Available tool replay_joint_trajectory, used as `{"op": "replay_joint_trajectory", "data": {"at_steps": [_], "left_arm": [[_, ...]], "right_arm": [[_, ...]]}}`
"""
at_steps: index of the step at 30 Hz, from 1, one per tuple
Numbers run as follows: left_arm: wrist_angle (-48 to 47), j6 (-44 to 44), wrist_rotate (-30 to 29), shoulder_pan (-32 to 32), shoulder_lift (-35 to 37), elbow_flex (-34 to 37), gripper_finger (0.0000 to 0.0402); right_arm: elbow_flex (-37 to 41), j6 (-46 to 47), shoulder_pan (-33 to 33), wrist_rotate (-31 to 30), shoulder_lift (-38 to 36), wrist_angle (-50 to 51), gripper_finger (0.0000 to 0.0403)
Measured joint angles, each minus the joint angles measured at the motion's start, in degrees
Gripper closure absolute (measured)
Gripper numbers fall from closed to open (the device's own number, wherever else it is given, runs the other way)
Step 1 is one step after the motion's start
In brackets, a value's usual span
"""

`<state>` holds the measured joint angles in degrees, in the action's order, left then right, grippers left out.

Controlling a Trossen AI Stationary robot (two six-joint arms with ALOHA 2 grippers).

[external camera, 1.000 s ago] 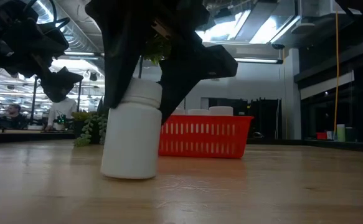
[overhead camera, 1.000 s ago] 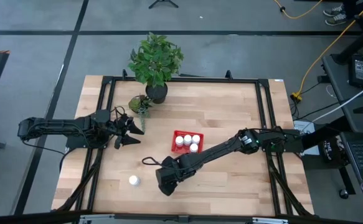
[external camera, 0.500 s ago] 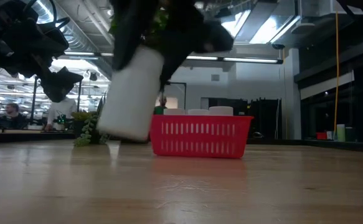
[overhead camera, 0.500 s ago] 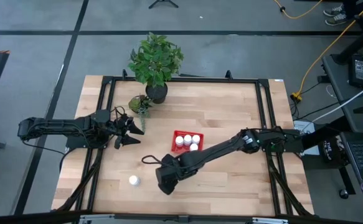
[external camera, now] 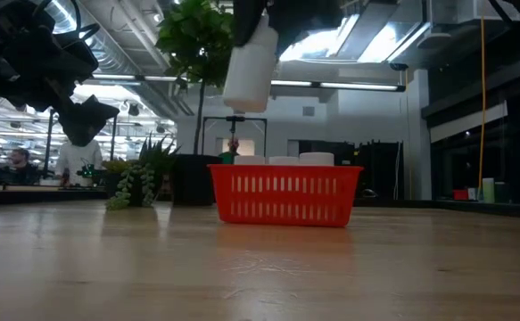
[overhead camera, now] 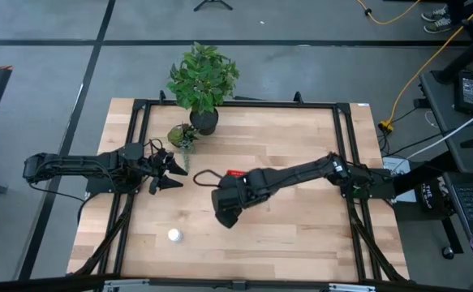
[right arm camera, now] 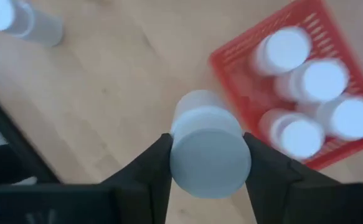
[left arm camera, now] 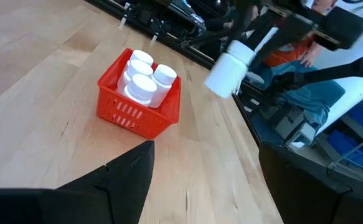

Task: Pick and place pill bottles into a basket
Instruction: Put the white pill bottle into the red bin

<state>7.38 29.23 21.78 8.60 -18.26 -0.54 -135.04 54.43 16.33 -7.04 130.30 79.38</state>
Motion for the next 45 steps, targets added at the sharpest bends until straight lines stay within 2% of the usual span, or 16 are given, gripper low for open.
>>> {"op": "replay_joint_trajectory", "data": {"at_steps": [5, 14, 22, 45], "left_arm": [[0.07, 0.0, -0.07, 0.0, 0.0, 0.0, 0.0121], [0.07, 0.02, -1.31, 0.0, 0.0, 0.0, 0.0121], [0.07, -0.01, -4.13, 0.0, 0.0, 0.0, 0.0121], [0.09, 0.07, -4.17, 0.0, 0.0, 0.0, 0.0121]], "right_arm": [[0.04, -4.99, -2.07, -0.04, 0.43, 0.63, 0.0248], [1.28, -8.32, -4.67, -1.12, 0.66, 6.24, 0.0248], [3.64, -9.36, -4.65, -0.97, 0.66, 4.03, 0.0248], [14.52, -11.23, -4.93, 0.62, 0.71, -3.79, 0.0247]]}}
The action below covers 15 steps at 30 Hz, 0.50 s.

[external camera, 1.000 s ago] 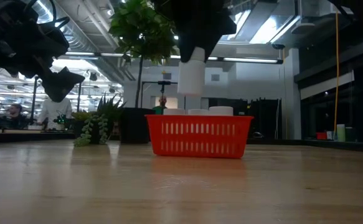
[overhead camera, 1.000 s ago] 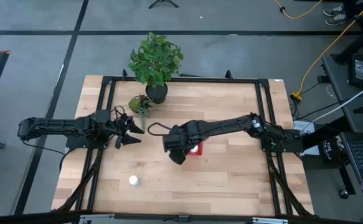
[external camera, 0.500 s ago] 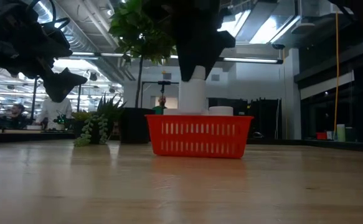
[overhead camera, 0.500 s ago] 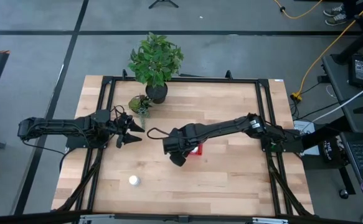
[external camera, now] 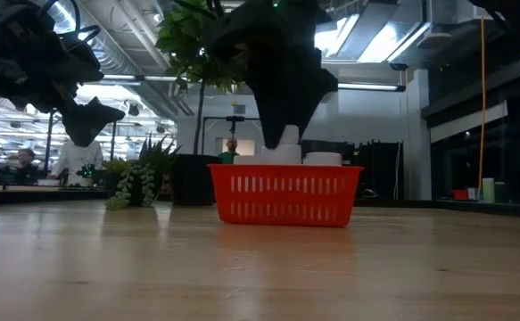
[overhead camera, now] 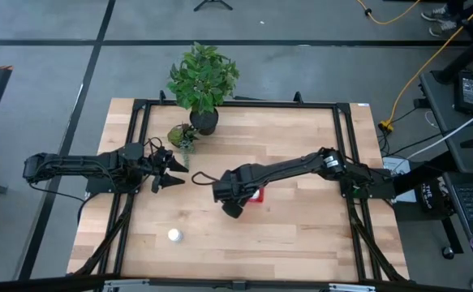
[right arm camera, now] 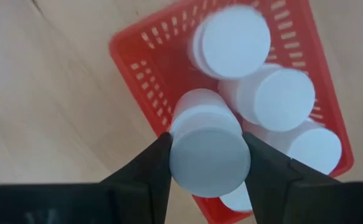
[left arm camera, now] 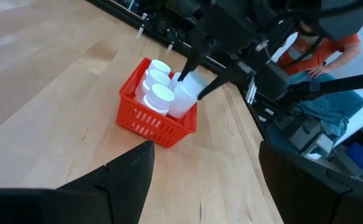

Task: Pick and place pill bottles into a basket
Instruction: Put the white pill bottle into the red bin

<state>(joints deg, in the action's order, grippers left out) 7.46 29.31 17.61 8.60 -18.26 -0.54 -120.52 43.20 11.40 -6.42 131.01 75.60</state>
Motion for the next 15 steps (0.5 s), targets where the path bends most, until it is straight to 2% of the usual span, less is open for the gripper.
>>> {"op": "replay_joint_trajectory", "data": {"at_steps": [6, 15], "left_arm": [[0.0, 0.15, 0.0, 0.0, 0.0, 0.0, 0.0121], [0.0, 0.89, 0.35, 0.0, 0.0, 0.0, 0.0121]], "right_arm": [[2.62, -0.11, 0.0, 0.64, 0.03, -1.47, 0.0241], [5.85, -0.42, -0.29, 4.85, -0.01, -7.34, 0.0238]]}}
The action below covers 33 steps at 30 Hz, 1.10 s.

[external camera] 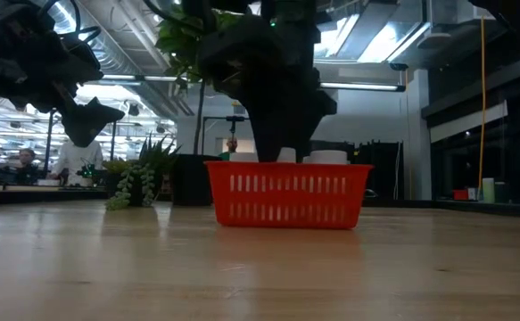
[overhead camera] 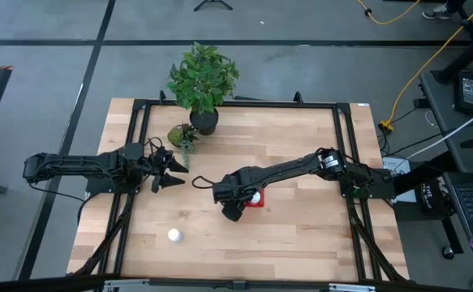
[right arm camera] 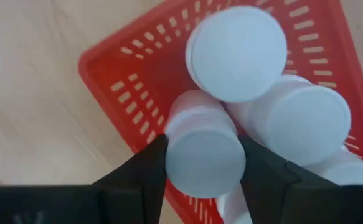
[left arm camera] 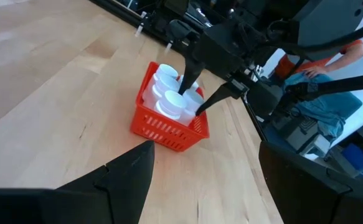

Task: Pick and place pill bottles into a basket
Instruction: Put the white pill bottle into the red bin

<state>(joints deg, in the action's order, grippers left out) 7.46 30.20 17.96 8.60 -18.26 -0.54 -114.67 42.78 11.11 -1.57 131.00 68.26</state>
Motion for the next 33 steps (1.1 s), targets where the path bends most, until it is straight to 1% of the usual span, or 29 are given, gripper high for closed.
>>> {"op": "replay_joint_trajectory", "data": {"at_steps": [6, 11, 16, 19, 24, 27, 29, 32, 33], "left_arm": [[0.0, 0.07, 0.02, 0.0, 0.0, 0.0, 0.0121], [0.0, 0.07, 0.02, 0.0, 0.0, 0.01, 0.0121], [0.0, 0.07, 0.04, 0.0, 0.0, 0.0, 0.0121], [0.0, 0.06, 0.04, 0.0, 0.0, 0.0, 0.0121], [0.0, -0.79, 0.06, 0.0, 0.0, 0.0, 0.0121], [0.0, -0.78, 0.07, 0.0, 0.0, 0.02, 0.0121], [0.01, -0.75, 0.08, 0.0, 0.0, 0.01, 0.0121], [0.92, 0.43, 0.17, 0.0, 0.0, 0.01, 0.0121], [1.98, 0.57, 0.46, 0.0, 0.0, 0.02, 0.0121]], "right_arm": [[0.0, 0.39, 0.0, 0.34, 0.0, -0.73, 0.0228], [0.0, 1.81, 0.0, 1.73, 0.0, -0.36, 0.0188], [0.0, 3.59, 0.0, 1.77, -0.21, 2.52, 0.0152], [-1.29, 4.2, 0.0, 1.61, -0.33, 4.32, 0.0146], [-6.66, 4.76, 0.0, 1.17, -0.57, 6.63, 0.0145], [-10.94, 4.94, 0.0, -1.27, -0.59, 8.0, 0.0145], [-14.52, 4.78, 0.02, -4.49, -0.59, 10.78, 0.0145], [-20.23, 2.73, 0.58, -11.97, -0.61, 14.1, 0.0145], [-20.47, 1.7, 0.91, -15.17, -1.14, 14.42, 0.0145]]}}
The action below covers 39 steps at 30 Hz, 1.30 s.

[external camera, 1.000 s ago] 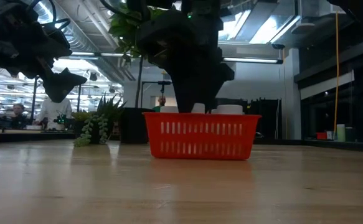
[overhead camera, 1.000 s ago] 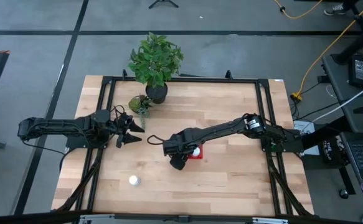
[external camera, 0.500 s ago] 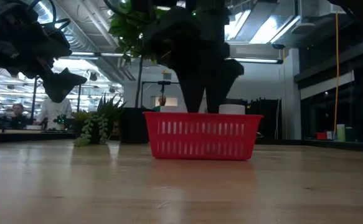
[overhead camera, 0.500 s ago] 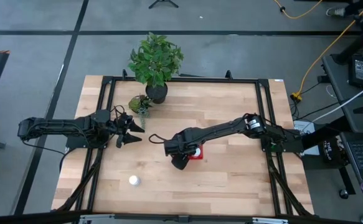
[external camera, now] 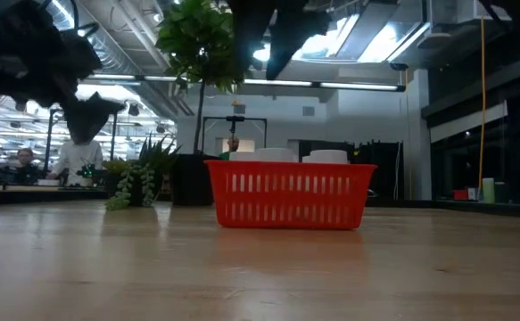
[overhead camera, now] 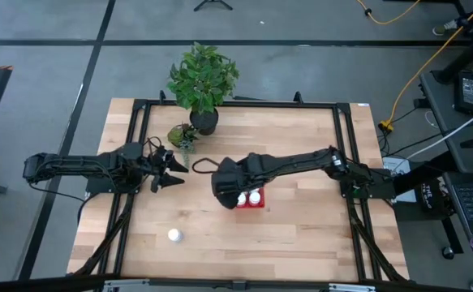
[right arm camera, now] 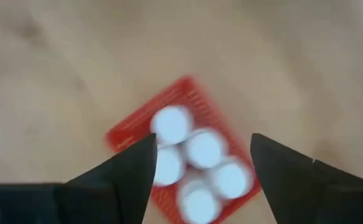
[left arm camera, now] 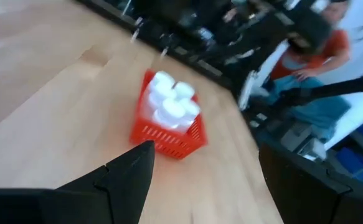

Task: Pick and place pill bottles into a basket
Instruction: Put the white pill bottle into the red bin

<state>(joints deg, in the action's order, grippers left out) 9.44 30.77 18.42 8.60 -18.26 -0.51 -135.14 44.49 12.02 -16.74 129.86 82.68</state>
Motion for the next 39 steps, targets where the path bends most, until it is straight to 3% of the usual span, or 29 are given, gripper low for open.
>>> {"op": "replay_joint_trajectory", "data": {"at_steps": [3, 8, 11, 14, 22, 25, 29, 35, 39], "left_arm": [[5.31, 1.3, 3.93, 0.0, 0.14, -0.06, 0.0121], [14.11, 11.14, 13.55, -0.02, 0.13, -3.17, 0.0121], [14.8, 14.32, 19.87, -0.43, 0.1, -8.18, 0.0121], [14.74, 12.45, 21.63, -1.35, -0.11, -14.14, 0.0121], [14.4, -1.72, 18.88, -1.92, -2.87, -24.66, 0.0121], [13.11, -3.74, 16.26, -1.92, -4.25, -25.05, 0.0121], [5.66, -5.85, 12.6, -1.93, -6.52, -25.05, 0.0121], [-4.05, -12.01, 4.0, -2.29, -10.78, -25.03, 0.0121], [-2.36, -13.96, -3.37, -3.3, -13.92, -25.03, 0.0121]], "right_arm": [[2.41, -0.86, 1.3, -7.08, -3.64, -3.0, 0.0147], [0.66, 0.79, 4.23, -18.4, -5.98, -4.05, 0.0161], [0.88, -2.44, 6.5, -24.73, -8.06, -6.63, 0.0171], [0.9, -4.54, 8.99, -29.86, -10.94, -5.99, 0.018], [1.65, -3.48, 12.72, -37.65, -21.55, 7.44, 0.0201], [6.15, -9.95, 13.63, -38.07, -28.32, 7.01, 0.0207], [15.8, -11.05, 14.06, -38.28, -41.89, 7.47, 0.022], [32.2, -4.92, 19.68, -37.12, -63.18, 6.66, 0.0238], [41.93, -13.44, 22.59, -37.59, -72.67, -0.06, 0.024]]}}
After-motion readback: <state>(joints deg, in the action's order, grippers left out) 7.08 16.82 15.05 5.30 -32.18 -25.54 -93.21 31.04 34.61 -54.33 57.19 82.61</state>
